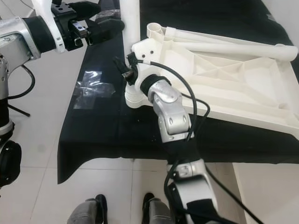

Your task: Building children table

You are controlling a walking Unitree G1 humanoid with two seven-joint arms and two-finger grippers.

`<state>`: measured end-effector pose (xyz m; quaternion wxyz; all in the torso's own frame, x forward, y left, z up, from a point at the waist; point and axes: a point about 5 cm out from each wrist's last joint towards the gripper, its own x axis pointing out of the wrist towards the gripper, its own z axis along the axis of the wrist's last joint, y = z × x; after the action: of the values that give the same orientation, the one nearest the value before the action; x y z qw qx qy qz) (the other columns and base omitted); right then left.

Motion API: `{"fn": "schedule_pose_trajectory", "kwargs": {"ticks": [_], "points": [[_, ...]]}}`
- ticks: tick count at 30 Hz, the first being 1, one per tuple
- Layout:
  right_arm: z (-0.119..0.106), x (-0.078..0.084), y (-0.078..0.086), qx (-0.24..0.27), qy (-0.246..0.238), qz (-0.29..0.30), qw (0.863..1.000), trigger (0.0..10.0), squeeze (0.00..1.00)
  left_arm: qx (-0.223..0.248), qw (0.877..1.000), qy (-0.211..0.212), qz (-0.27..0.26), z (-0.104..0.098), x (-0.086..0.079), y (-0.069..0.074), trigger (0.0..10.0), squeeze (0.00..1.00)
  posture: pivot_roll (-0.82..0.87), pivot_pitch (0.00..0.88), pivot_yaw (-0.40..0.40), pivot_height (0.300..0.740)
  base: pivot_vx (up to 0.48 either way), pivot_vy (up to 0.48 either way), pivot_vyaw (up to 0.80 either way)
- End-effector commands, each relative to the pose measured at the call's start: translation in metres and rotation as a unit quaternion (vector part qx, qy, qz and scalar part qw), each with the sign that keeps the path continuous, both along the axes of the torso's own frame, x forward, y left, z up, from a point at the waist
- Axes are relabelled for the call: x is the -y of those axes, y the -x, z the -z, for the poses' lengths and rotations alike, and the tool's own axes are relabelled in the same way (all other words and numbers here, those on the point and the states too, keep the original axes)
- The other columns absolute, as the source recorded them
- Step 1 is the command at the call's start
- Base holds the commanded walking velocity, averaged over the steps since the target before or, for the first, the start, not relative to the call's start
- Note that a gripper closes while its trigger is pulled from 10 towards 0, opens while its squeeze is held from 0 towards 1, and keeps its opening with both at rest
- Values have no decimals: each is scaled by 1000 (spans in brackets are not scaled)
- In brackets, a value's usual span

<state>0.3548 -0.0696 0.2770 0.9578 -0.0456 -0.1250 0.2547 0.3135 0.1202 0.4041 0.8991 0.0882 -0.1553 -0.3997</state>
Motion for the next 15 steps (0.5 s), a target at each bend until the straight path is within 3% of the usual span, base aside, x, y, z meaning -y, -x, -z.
{"fn": "schedule_pose_trajectory", "kwargs": {"ticks": [1, 8, 15], "points": [[49, 5, -5, -115, 23, 25, 993, 0, 0, 7, 1000, -10, 7, -2, 2, 4, 10000, 0, 24, 310, -74, 740, 0, 0, 0], [48, -5, 7, -121, 12, 35, 992, 0, 0, -1, 1000, -23, 15, 3, 1, 3, 10000, 0, 27, 300, -60, 740, 0, 0, 0], [46, -13, 13, -122, -1, 28, 992, 0, 0, -6, 994, -17, 106, 0, 13, 8, 10000, 0, 36, 292, -37, 740, 0, 0, 0]]}}
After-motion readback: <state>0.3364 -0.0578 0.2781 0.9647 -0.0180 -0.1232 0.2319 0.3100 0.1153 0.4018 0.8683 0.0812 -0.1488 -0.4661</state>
